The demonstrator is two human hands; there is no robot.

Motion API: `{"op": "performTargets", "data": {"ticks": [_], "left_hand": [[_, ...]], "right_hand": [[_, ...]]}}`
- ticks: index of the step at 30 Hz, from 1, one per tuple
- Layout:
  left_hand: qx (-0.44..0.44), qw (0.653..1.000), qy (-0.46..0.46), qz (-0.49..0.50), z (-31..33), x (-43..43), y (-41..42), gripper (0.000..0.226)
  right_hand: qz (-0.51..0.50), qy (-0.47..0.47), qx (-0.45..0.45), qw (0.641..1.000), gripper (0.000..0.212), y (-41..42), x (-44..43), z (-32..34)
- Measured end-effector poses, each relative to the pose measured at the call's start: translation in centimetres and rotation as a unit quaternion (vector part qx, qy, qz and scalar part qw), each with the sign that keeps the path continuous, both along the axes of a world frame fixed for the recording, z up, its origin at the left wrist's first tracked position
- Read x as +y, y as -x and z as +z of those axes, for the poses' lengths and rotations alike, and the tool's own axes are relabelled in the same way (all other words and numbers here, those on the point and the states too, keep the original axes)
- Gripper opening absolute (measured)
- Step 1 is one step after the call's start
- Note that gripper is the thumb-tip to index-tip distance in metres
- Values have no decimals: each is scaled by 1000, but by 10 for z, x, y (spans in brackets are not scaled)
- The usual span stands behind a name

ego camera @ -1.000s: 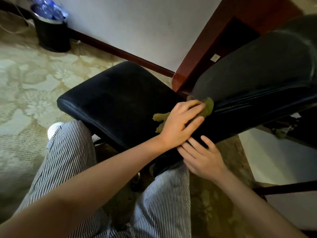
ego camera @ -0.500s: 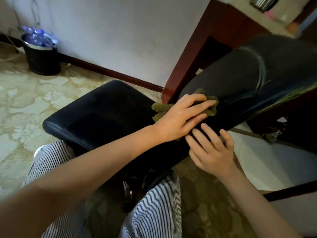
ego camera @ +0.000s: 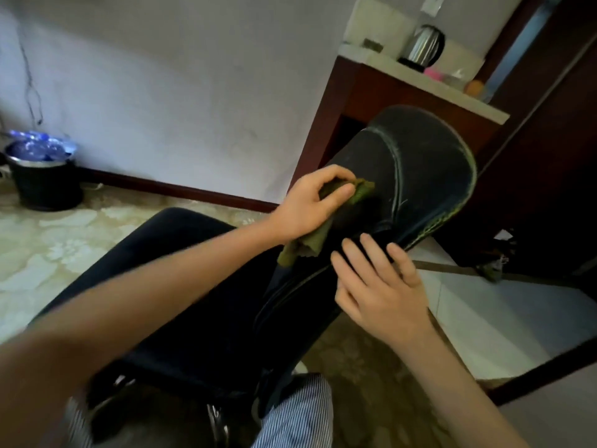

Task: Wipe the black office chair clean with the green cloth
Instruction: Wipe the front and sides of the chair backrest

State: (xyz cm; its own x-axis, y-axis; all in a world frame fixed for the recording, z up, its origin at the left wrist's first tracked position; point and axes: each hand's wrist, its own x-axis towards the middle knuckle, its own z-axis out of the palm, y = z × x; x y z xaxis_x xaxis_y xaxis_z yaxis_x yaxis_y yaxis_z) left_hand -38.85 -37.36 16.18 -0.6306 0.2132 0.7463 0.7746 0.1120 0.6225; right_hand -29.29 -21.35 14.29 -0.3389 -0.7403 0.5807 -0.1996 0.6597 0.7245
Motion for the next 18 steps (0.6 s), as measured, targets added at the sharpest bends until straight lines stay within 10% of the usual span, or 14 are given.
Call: {"op": "performTargets", "data": {"ticks": [7, 18], "left_hand": [[-14, 953, 304, -10, 106, -65, -5, 12], [34, 990, 137, 22, 55, 44, 41, 22]], "right_hand": [[26, 7, -54, 998, 48, 13, 9, 4], [59, 0, -12, 998, 48, 21, 14, 15]]}}
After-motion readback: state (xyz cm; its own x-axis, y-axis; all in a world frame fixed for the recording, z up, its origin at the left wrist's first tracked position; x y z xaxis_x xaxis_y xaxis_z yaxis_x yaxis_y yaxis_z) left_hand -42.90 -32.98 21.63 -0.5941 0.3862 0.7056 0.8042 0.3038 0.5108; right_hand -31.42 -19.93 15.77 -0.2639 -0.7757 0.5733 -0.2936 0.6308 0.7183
